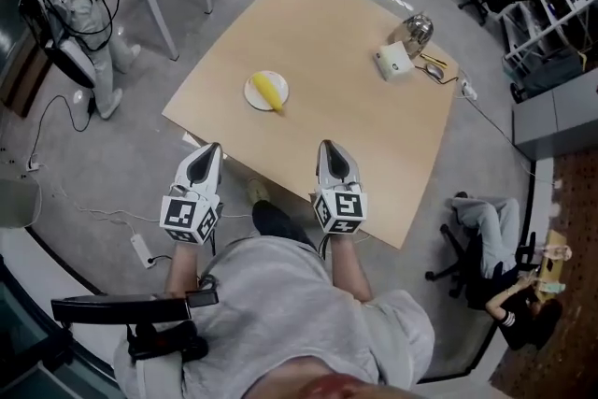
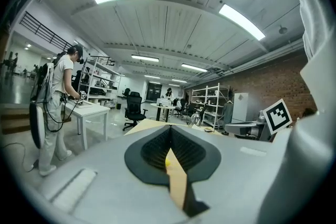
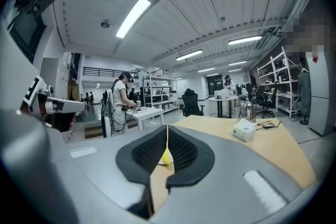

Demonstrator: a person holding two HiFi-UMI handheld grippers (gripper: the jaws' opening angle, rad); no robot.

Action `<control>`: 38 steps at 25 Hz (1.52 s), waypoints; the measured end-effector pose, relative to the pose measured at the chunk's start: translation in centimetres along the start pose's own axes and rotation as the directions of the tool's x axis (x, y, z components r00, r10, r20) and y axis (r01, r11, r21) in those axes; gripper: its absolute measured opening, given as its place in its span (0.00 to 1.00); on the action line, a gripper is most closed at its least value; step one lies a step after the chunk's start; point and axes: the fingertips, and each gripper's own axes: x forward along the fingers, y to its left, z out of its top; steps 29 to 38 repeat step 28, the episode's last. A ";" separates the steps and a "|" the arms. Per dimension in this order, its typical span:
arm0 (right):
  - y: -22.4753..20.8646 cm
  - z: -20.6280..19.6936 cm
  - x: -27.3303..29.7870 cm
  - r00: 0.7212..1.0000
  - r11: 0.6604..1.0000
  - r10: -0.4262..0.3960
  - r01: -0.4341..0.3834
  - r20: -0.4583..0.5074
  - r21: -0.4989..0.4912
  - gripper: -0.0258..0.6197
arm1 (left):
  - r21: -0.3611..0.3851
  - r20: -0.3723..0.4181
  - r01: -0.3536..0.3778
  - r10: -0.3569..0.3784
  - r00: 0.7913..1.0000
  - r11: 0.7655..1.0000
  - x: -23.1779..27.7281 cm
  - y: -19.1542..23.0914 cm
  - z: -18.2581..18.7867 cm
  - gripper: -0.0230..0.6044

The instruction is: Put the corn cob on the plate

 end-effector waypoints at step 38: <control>-0.4 -0.3 -3.3 1.000 1.000 -0.024 0.024 0.011 0.008 0.06 | 0.027 0.005 0.046 -0.046 0.999 0.999 -0.6 -2.3 0.2 0.07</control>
